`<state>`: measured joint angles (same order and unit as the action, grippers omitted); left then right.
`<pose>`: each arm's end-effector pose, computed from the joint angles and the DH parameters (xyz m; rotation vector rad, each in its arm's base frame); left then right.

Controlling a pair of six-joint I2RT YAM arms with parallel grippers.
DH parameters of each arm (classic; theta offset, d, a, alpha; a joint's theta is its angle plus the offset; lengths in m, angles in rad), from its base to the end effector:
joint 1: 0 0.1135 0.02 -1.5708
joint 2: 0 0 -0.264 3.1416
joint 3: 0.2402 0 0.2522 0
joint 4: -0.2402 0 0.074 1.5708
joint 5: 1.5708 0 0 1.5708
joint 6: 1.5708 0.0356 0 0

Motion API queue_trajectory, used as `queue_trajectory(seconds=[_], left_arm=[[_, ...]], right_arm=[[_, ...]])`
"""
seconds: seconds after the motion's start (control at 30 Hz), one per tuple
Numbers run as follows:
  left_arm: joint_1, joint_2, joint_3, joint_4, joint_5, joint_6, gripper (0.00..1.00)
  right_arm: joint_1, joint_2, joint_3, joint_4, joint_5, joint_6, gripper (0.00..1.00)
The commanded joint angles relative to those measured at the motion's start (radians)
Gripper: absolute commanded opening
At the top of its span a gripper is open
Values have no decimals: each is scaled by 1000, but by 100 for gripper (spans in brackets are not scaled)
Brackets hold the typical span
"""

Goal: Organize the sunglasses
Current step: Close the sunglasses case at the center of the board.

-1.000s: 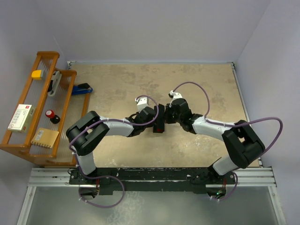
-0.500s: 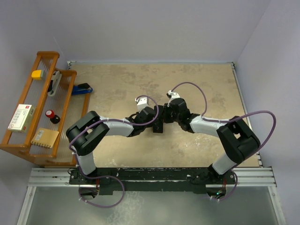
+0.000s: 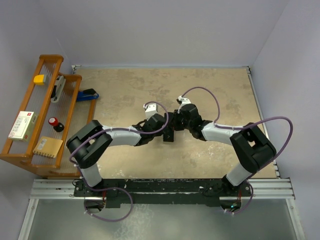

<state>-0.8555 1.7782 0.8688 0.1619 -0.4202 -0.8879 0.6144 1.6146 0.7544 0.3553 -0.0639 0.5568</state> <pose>0.2407 -0.2549 0.1430 -0.2480 2.2657 -0.4470 0.2705 0.1936 0.1777 -0.1034 2.1677 0.7652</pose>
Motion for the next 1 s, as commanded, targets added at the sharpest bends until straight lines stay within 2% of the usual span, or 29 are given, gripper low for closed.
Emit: queue_trajectory(seconds=[0.0, 0.1, 0.3, 0.37, 0.5, 0.67, 0.73, 0.87, 0.97], left_arm=[[-6, -132, 17, -77, -73, 51, 0], [-6, -180, 24, -109, -97, 65, 0], [-6, -225, 16, -127, -123, 89, 0], [-6, -245, -5, -114, -130, 93, 6], [-4, -289, -23, -110, -143, 107, 17], [-5, -337, -29, -140, -165, 134, 22], [-5, -355, -36, -144, -173, 138, 24], [-4, -385, -47, -164, -194, 127, 40], [-5, -410, -62, -163, -200, 124, 45]], right_arm=[[3, 24, 26, -84, 22, -28, 0], [4, 19, 24, -79, 18, -44, 1], [4, -14, 54, -96, 21, -90, 16], [4, -27, 72, -109, 21, -104, 22], [4, -50, 100, -142, 46, -127, 25], [5, -74, 122, -179, 73, -138, 28], [5, -85, 123, -187, 73, -142, 33], [5, -113, 124, -204, 71, -146, 47], [5, -135, 123, -216, 77, -152, 54]])
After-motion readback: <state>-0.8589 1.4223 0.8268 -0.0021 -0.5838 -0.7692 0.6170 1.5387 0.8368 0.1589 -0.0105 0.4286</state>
